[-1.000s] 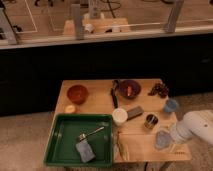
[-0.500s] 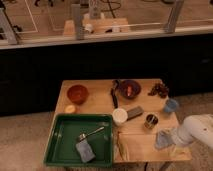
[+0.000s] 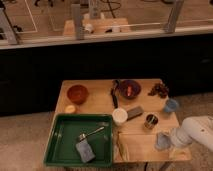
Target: Place towel in purple bowl
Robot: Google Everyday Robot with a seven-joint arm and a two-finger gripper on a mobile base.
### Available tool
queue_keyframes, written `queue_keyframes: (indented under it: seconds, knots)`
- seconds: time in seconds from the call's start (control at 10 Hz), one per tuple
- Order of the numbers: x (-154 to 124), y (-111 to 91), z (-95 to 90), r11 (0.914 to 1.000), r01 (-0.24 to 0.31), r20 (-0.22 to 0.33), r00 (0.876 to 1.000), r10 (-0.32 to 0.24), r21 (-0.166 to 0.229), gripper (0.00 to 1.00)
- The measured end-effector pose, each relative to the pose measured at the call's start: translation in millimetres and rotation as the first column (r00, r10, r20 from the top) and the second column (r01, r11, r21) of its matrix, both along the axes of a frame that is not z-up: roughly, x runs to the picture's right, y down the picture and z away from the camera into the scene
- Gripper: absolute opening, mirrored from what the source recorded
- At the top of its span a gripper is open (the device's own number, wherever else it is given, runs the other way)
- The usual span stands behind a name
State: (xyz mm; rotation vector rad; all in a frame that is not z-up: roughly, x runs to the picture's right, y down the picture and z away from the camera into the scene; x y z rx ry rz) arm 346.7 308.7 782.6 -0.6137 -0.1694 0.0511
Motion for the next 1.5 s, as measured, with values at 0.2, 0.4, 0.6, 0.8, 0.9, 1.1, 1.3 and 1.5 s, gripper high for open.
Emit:
queue_keyframes:
  seconds: [0.2, 0.4, 0.6, 0.8, 0.9, 1.1, 1.3, 1.5]
  knots:
    - [-0.6, 0.5, -1.4, 1.0000, -0.006, 0.002, 1.000, 0.006, -0.003, 0.30]
    - [-1.3, -2.2, -4.4, 1.0000, -0.006, 0.005, 1.000, 0.006, -0.003, 0.12]
    - [1.1, -2.3, -6.4, 1.0000, 0.001, 0.003, 1.000, -0.001, -0.004, 0.00]
    - [-0.5, -2.0, -2.5, 0.9998, -0.017, -0.001, 1.000, 0.017, -0.012, 0.00]
    - [-0.1, -3.5, 1.3, 0.9992, -0.037, -0.013, 0.999, 0.036, -0.017, 0.00]
    - [-0.6, -2.2, -1.3, 0.9991, -0.034, -0.012, 0.999, 0.034, -0.024, 0.00]
    - [-0.8, -1.4, -3.2, 0.9991, -0.031, -0.010, 0.999, 0.031, -0.030, 0.00]
    - [7.3, -17.4, -6.2, 0.9986, -0.051, -0.026, 0.998, 0.050, -0.014, 0.00]
